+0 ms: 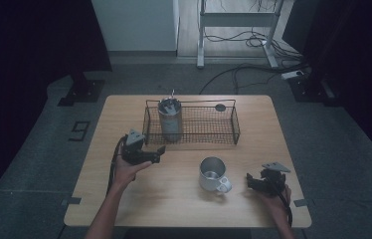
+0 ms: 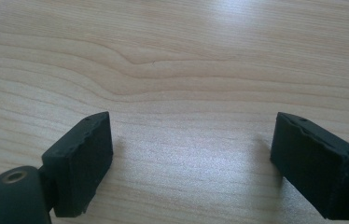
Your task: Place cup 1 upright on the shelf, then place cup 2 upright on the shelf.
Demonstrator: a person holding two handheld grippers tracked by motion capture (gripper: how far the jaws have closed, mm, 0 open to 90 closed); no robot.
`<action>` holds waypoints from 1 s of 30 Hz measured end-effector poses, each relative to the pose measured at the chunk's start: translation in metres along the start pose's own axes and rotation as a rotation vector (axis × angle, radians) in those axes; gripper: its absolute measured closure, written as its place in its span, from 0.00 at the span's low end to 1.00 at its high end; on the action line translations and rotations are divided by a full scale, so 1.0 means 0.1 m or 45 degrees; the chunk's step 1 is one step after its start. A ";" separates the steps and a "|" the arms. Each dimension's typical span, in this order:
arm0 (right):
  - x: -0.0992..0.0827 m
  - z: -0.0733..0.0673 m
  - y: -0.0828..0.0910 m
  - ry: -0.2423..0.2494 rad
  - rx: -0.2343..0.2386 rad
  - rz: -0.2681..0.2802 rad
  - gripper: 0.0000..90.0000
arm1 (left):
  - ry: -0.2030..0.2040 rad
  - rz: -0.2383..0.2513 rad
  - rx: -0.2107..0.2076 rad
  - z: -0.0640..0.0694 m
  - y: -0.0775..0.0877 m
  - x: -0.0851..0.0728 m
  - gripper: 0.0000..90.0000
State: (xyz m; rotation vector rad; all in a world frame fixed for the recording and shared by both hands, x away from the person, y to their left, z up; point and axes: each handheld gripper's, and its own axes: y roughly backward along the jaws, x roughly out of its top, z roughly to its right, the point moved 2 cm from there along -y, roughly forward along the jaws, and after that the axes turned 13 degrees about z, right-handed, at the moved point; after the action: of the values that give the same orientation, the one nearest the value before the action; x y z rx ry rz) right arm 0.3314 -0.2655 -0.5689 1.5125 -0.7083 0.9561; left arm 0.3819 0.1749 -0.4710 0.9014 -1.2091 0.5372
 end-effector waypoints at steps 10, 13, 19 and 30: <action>0.00 0.00 0.00 0.000 0.000 0.000 0.14 | 0.010 -0.045 -0.034 0.11 0.23 -0.26 0.04; 0.00 0.00 0.00 0.000 0.000 0.000 0.14 | 0.005 -0.073 -0.039 0.15 0.24 -0.36 0.04; 0.00 0.00 0.00 0.000 0.001 0.000 0.14 | 0.023 -0.099 -0.045 0.15 0.22 -0.52 0.06; 0.00 0.02 0.02 -0.027 -0.024 0.031 0.14 | 0.037 -0.146 -0.033 0.14 0.21 -0.69 0.07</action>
State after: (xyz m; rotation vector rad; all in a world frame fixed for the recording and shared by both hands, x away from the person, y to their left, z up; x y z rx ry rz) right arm 0.3301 -0.2682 -0.5675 1.5025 -0.7505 0.9509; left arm 0.3375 0.1821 -0.5286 0.9319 -1.1285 0.4398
